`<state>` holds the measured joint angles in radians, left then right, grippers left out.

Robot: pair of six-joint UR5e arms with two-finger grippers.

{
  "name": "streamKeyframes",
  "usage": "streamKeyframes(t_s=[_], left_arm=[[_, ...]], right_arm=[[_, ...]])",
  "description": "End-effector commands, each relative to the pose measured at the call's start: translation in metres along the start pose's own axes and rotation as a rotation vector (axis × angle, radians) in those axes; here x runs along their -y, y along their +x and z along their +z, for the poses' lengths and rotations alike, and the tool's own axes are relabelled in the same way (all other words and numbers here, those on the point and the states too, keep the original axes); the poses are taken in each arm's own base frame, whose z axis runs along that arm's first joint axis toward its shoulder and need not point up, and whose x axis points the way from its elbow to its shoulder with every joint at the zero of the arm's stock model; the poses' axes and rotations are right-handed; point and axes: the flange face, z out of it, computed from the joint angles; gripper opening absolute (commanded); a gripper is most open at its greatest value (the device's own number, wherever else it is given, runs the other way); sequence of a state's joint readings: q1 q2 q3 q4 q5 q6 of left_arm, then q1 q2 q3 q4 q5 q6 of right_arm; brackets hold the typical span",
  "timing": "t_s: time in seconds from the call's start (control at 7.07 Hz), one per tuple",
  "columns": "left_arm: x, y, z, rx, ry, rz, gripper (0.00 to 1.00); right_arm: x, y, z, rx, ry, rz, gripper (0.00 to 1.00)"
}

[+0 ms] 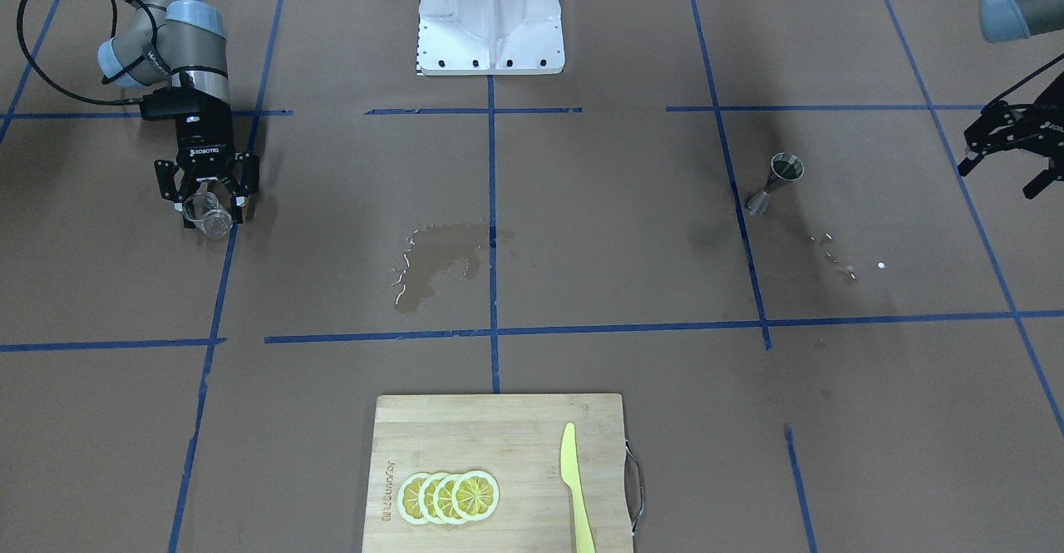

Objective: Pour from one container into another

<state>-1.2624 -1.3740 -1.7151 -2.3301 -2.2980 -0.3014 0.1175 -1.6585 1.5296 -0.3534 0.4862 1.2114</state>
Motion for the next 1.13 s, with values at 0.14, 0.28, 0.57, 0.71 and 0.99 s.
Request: streamKeyframes(t_s=[0.14, 0.28, 0.57, 0.71, 0.99], left_arm=[[0.000, 0.000, 0.000, 0.000, -0.001, -0.018, 1.00], [-0.001, -0.002, 0.002, 0.001, -0.005, -0.022, 1.00], [0.001, -0.002, 0.001, 0.020, 0.005, -0.021, 1.00], [0.001, -0.004, 0.001, 0.036, 0.010, -0.021, 1.00], [-0.001, -0.006, 0.003, 0.038, 0.006, -0.025, 1.00]], right_arm=[[0.023, -0.005, -0.014, 0.047, -0.062, -0.009, 1.00], [0.034, 0.009, -0.024, 0.061, -0.097, -0.033, 1.00], [0.039, 0.019, -0.030, 0.072, -0.136, -0.054, 1.00], [0.047, 0.024, -0.038, 0.082, -0.178, -0.076, 1.00], [0.078, 0.037, -0.055, 0.123, -0.301, -0.065, 1.00]])
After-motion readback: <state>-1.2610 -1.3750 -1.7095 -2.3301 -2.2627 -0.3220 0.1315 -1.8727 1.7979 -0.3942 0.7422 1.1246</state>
